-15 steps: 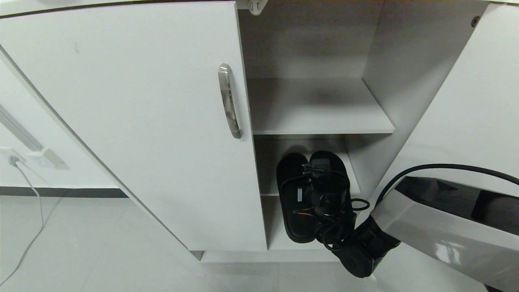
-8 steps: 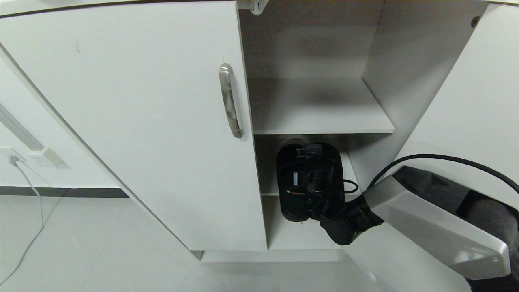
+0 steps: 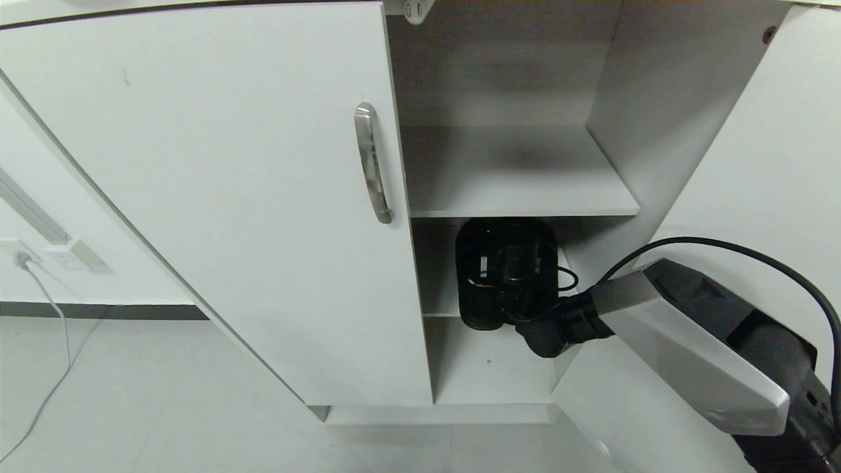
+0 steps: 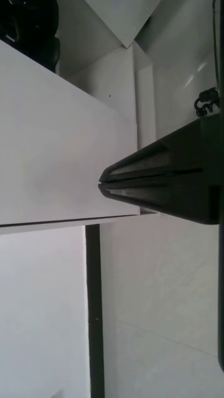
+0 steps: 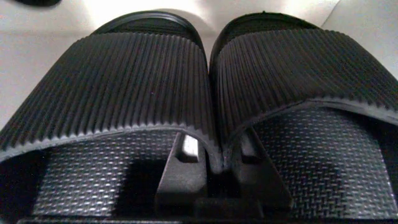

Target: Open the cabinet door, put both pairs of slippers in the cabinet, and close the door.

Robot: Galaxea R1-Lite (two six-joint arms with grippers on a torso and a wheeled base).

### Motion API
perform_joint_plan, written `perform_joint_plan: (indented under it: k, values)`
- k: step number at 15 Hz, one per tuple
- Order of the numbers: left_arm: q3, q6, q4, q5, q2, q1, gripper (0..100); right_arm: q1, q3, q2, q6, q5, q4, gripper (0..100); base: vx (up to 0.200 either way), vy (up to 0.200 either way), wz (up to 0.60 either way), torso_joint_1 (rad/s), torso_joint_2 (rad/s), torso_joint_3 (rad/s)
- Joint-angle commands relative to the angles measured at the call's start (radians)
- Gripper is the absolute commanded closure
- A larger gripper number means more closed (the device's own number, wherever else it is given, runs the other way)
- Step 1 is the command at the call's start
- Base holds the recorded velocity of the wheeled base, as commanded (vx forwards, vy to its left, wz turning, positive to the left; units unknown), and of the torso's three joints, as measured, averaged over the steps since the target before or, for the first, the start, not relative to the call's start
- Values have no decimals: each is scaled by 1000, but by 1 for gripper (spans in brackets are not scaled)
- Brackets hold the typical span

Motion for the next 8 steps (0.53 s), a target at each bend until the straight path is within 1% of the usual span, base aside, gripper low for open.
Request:
perform_joint_plan:
  k: [1,7,8]
  values:
    - [0,0,0,0,1,0,100,-9,-33,19,0,6,7,100,0,0,0,0,0,0]
    - [0,0,0,0,1,0,100,-18,-66,54,0,6,16,100,0,0,0,0,0,0]
    - [0,0,0,0,1,0,100,-18,-67,55,0,6,16,0,0,0,0,0,0,0]
